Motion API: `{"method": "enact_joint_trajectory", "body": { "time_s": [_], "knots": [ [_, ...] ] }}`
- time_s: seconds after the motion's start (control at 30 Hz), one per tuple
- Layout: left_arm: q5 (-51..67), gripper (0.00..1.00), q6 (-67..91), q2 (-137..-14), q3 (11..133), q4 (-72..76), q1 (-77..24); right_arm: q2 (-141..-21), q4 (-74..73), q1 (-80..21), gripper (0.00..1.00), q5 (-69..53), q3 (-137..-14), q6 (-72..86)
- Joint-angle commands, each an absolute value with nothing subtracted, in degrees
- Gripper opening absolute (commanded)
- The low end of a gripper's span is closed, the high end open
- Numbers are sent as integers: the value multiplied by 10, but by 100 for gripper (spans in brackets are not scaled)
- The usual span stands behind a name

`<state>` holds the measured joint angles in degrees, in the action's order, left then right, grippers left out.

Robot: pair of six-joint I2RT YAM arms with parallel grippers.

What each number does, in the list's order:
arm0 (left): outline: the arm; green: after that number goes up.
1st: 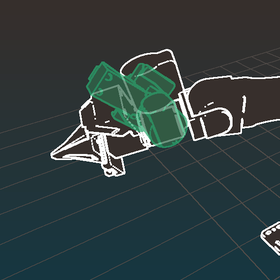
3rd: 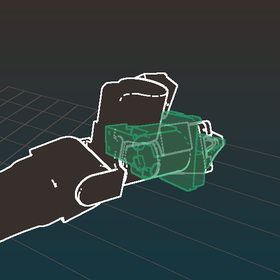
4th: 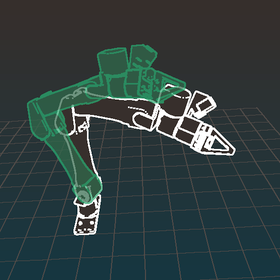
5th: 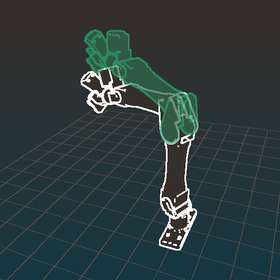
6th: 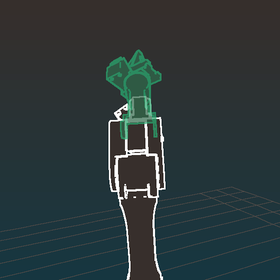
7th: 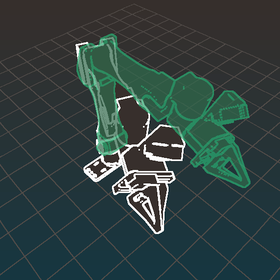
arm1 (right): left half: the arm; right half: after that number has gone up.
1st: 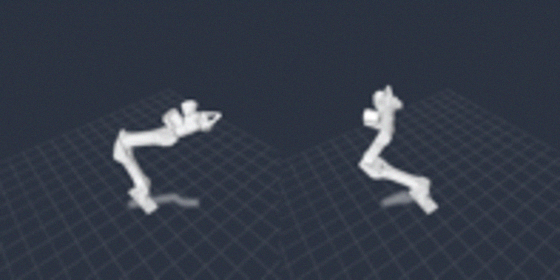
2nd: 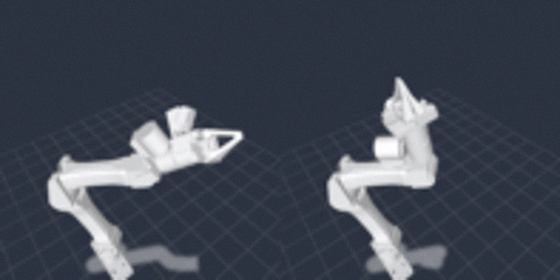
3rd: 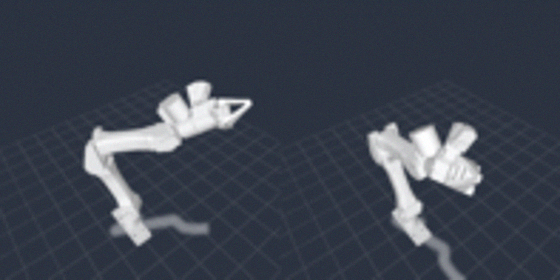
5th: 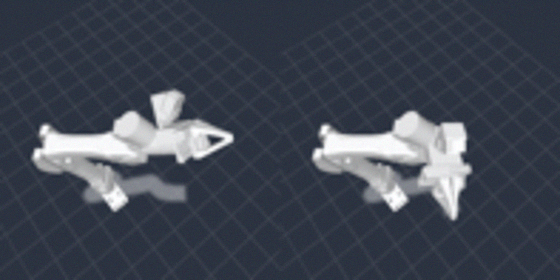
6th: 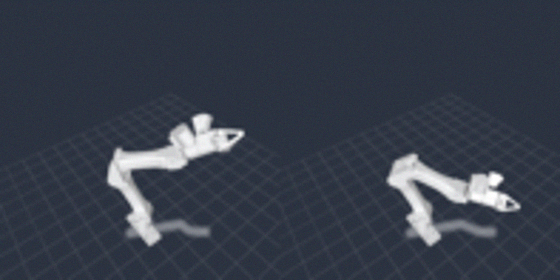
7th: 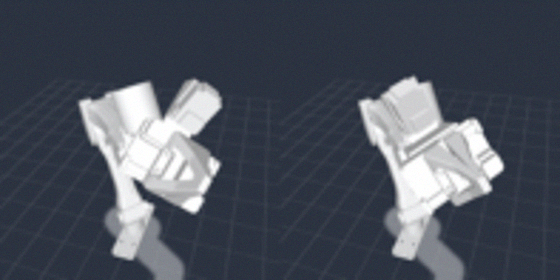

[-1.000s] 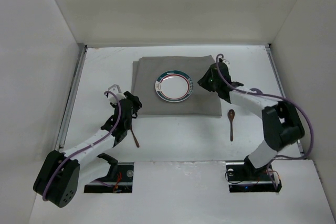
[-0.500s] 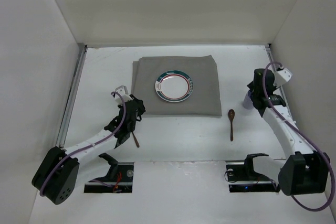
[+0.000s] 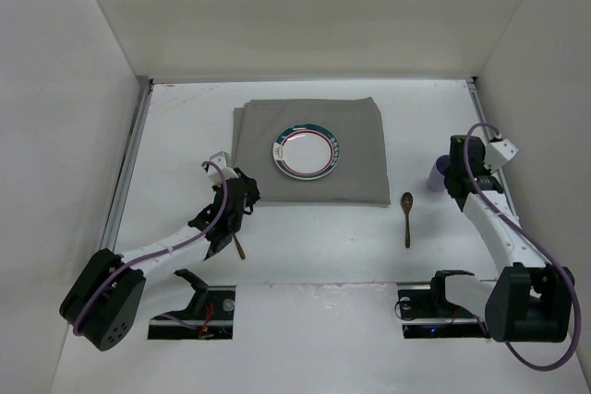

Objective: Set the dinner table for one person

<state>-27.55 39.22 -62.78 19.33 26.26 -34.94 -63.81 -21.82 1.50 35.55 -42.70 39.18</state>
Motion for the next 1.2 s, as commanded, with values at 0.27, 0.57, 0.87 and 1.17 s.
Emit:
{"method": "enact_joint_trajectory", "body": {
  "time_s": [0.27,0.57,0.87,1.17],
  "knots": [
    [-273,21,396,-628,202,294,-346,-682,-173,29,15,316,-413,395],
    [-273,25,400,-634,200,300,-343,-684,-190,-89,4,359,-557,348],
    [-273,29,399,-634,197,301,-337,-974,-170,-200,5,306,-821,281],
    [-273,30,398,-641,196,301,-329,-1121,-196,-204,5,265,-974,258]
  ]
}}
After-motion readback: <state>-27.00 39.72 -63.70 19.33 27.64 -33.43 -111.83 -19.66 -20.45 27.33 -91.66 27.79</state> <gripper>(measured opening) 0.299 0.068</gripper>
